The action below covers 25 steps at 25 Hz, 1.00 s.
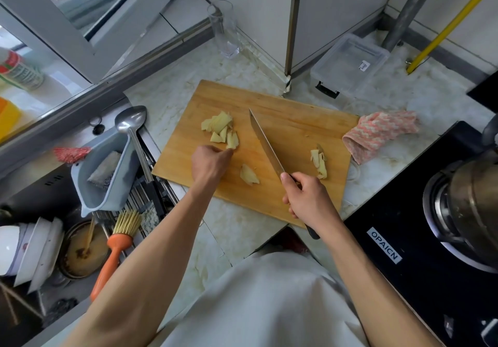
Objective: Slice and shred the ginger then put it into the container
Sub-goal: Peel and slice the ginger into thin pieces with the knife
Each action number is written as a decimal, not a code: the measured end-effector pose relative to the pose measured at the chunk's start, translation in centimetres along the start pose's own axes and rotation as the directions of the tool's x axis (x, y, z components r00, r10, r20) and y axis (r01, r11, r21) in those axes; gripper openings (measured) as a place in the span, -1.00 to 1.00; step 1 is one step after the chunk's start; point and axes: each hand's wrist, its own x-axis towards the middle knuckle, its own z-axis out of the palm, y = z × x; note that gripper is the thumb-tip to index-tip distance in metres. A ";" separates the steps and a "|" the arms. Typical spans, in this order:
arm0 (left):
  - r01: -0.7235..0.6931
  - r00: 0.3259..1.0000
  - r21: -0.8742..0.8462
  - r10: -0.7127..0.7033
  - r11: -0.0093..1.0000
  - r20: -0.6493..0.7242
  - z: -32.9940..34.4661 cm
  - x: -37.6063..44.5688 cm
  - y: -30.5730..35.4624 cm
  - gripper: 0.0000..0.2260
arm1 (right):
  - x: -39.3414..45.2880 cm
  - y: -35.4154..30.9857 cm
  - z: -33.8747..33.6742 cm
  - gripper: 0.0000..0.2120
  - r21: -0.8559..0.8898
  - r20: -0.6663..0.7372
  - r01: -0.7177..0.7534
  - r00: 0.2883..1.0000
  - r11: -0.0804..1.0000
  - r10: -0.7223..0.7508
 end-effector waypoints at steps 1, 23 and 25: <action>0.024 1.000 -0.026 -0.024 0.999 -0.010 0.2 0.0 0.2 -0.78 | 0.1 0.0 0.0 -0.58 0.006 0.000 0.002 1.000 1.000 -0.002; -0.466 0.872 0.416 0.484 0.781 0.070 0.6 -0.6 0.4 -0.81 | 0.4 0.3 0.1 -0.59 0.059 -0.008 -0.001 1.000 0.998 0.001; -0.421 0.891 0.435 0.453 0.796 0.034 1.0 -0.6 0.9 -0.88 | 0.5 0.3 0.1 -0.58 0.064 -0.005 -0.003 1.000 0.998 0.003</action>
